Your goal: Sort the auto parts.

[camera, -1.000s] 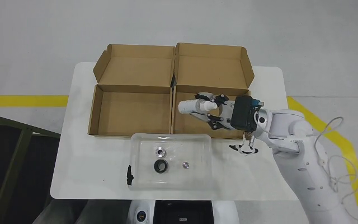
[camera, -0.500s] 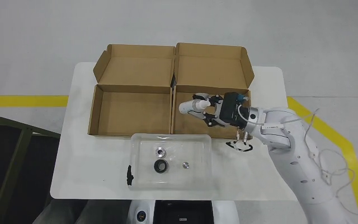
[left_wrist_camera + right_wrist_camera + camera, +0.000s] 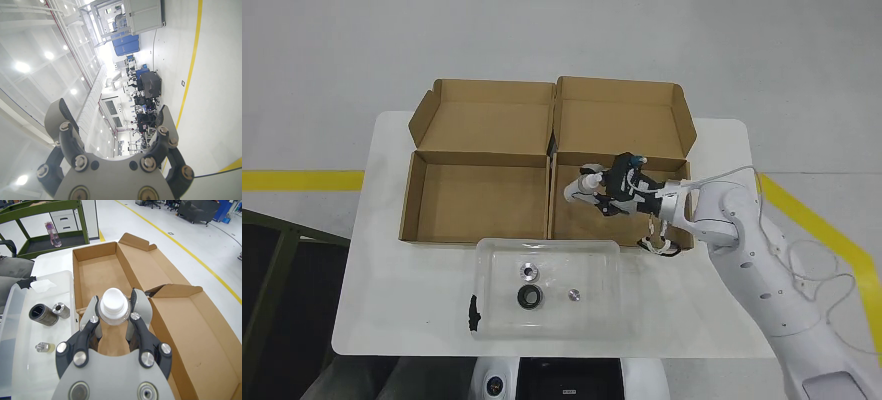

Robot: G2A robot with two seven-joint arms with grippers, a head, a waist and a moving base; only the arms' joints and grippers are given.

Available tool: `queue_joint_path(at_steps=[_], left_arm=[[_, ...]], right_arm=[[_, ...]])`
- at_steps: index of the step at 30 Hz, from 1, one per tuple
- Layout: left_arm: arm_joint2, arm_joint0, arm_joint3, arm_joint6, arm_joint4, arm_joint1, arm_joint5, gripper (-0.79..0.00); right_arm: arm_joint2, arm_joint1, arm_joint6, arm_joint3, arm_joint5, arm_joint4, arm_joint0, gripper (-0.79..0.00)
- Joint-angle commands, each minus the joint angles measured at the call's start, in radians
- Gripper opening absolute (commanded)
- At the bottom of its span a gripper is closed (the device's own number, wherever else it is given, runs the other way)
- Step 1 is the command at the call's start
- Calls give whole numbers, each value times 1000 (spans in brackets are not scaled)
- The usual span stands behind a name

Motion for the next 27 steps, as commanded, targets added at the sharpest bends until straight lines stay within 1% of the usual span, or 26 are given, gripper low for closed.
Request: queue_joint_path(at_steps=[1,8,18,27], left_arm=[[0,0,0,0,0,0,0,0],[0,0,0,0,0,0,0,0],[0,0,0,0,0,0,0,0],[0,0,0,0,0,0,0,0]], right_arm=[[-15,-3,10,25,4,-8,15,-785],[-81,-20,53,124,20,-30,74,-785],[-163,-51,46,234,26,-39,152,-785],[-221,-76,34,316,26,-55,195,-785]])
